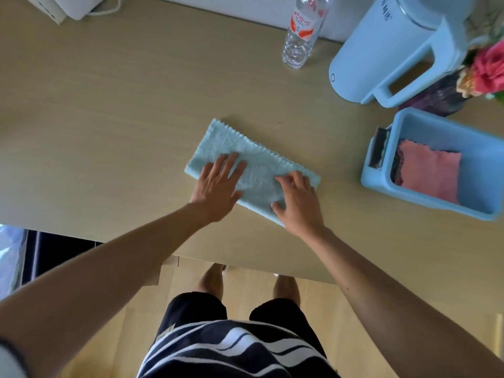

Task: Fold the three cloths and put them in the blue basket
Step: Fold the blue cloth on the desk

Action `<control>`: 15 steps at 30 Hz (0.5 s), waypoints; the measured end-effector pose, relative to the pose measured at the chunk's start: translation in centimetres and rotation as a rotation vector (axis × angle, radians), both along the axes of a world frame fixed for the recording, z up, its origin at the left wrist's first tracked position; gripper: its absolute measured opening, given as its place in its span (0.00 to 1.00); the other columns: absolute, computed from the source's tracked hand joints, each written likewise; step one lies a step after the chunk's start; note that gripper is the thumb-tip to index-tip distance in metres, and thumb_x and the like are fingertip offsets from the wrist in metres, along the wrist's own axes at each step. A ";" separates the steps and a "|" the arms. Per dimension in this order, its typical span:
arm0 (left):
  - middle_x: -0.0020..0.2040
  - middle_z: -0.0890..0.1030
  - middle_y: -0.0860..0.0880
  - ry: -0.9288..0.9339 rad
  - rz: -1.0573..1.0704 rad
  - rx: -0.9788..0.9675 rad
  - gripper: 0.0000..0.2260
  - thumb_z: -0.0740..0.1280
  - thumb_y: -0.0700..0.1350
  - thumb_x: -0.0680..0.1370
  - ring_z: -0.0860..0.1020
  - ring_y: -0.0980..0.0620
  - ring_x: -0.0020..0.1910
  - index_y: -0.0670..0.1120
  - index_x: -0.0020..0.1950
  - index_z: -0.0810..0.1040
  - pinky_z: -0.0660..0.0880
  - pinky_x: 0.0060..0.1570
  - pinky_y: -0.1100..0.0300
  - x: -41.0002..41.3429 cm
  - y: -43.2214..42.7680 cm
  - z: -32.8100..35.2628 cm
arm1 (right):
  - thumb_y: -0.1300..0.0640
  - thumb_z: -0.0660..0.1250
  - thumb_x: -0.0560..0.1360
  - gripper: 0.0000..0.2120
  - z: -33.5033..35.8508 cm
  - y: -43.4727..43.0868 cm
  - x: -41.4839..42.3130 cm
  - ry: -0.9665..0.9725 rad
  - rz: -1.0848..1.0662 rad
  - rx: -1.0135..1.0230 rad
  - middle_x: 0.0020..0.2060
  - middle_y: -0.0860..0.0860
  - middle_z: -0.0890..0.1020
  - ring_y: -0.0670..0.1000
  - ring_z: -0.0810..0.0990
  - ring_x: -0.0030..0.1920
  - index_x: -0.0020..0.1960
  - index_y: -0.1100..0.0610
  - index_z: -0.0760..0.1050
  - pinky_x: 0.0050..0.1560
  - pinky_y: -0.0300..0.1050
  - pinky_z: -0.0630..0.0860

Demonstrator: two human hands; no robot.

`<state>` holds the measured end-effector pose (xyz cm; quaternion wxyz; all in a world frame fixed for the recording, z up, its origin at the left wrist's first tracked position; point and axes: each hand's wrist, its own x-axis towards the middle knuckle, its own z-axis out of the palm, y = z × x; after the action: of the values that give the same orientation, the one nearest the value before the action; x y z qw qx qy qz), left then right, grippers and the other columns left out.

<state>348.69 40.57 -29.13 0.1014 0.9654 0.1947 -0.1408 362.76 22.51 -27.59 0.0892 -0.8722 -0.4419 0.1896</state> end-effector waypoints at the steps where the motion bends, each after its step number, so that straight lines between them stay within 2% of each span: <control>1: 0.83 0.50 0.46 0.001 -0.055 0.001 0.32 0.62 0.53 0.81 0.51 0.42 0.81 0.50 0.82 0.52 0.56 0.77 0.44 0.6 0.7 0.0 | 0.51 0.71 0.70 0.27 0.1 -0.3 -0.7 0.010 -0.022 -0.007 0.60 0.52 0.71 0.55 0.73 0.59 0.67 0.53 0.71 0.56 0.51 0.78; 5: 0.83 0.45 0.48 0.045 -0.299 0.052 0.37 0.62 0.39 0.77 0.43 0.43 0.81 0.51 0.82 0.48 0.42 0.78 0.41 2.9 2.9 1.0 | 0.51 0.70 0.73 0.30 0.7 -1.5 -4.5 0.172 -0.043 -0.033 0.63 0.52 0.69 0.52 0.73 0.61 0.72 0.53 0.66 0.54 0.46 0.80; 8: 0.83 0.42 0.46 0.106 -0.459 0.171 0.40 0.65 0.39 0.76 0.41 0.41 0.81 0.52 0.82 0.46 0.36 0.76 0.40 3.1 2.6 1.6 | 0.51 0.69 0.75 0.28 1.1 -1.9 -6.5 0.352 0.051 -0.038 0.61 0.50 0.69 0.50 0.77 0.56 0.73 0.51 0.67 0.54 0.46 0.80; 9: 0.83 0.46 0.45 0.076 -0.488 0.191 0.39 0.66 0.40 0.75 0.45 0.40 0.81 0.51 0.82 0.51 0.38 0.76 0.40 2.9 2.5 1.8 | 0.52 0.69 0.75 0.27 1.4 -1.9 -6.5 0.389 0.078 -0.026 0.60 0.49 0.69 0.49 0.78 0.54 0.72 0.51 0.68 0.53 0.47 0.80; 10: 0.81 0.55 0.43 0.018 -0.510 0.198 0.36 0.68 0.40 0.73 0.53 0.39 0.80 0.50 0.80 0.60 0.45 0.78 0.41 2.6 2.4 2.0 | 0.54 0.70 0.74 0.26 1.6 -1.9 -6.1 0.398 0.105 -0.005 0.59 0.48 0.70 0.49 0.78 0.53 0.71 0.51 0.69 0.52 0.48 0.80; 11: 0.77 0.66 0.42 -0.049 -0.522 0.179 0.32 0.70 0.39 0.70 0.63 0.39 0.76 0.49 0.75 0.69 0.56 0.76 0.42 2.1 2.2 2.2 | 0.56 0.71 0.73 0.25 1.7 -1.9 -5.5 0.379 0.144 0.018 0.58 0.48 0.71 0.50 0.77 0.55 0.69 0.51 0.71 0.53 0.47 0.79; 12: 0.70 0.74 0.43 -0.108 -0.534 0.141 0.27 0.72 0.38 0.68 0.71 0.41 0.69 0.49 0.68 0.76 0.66 0.71 0.45 1.4 2.1 2.3 | 0.57 0.73 0.71 0.26 1.7 -2.0 -4.7 0.338 0.199 0.032 0.58 0.49 0.72 0.50 0.76 0.56 0.68 0.51 0.73 0.56 0.46 0.77; 13: 0.64 0.77 0.44 -0.156 -0.552 0.099 0.23 0.73 0.38 0.67 0.75 0.43 0.63 0.49 0.62 0.78 0.71 0.64 0.48 0.6 1.9 2.2 | 0.57 0.74 0.69 0.26 1.6 -2.1 -3.8 0.291 0.266 0.027 0.58 0.49 0.72 0.51 0.74 0.58 0.67 0.51 0.74 0.58 0.47 0.75; 15: 0.58 0.78 0.46 -0.159 -0.581 0.028 0.19 0.74 0.40 0.68 0.76 0.46 0.57 0.50 0.57 0.79 0.74 0.56 0.53 -0.9 1.7 2.0 | 0.56 0.76 0.66 0.29 1.5 -2.4 -2.2 0.221 0.401 -0.041 0.61 0.50 0.71 0.52 0.71 0.63 0.67 0.51 0.74 0.64 0.48 0.72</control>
<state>347.75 42.27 -27.13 0.0584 0.9900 -0.0961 -0.0851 360.54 20.13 -26.12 0.0797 -0.7426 -0.5900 0.3067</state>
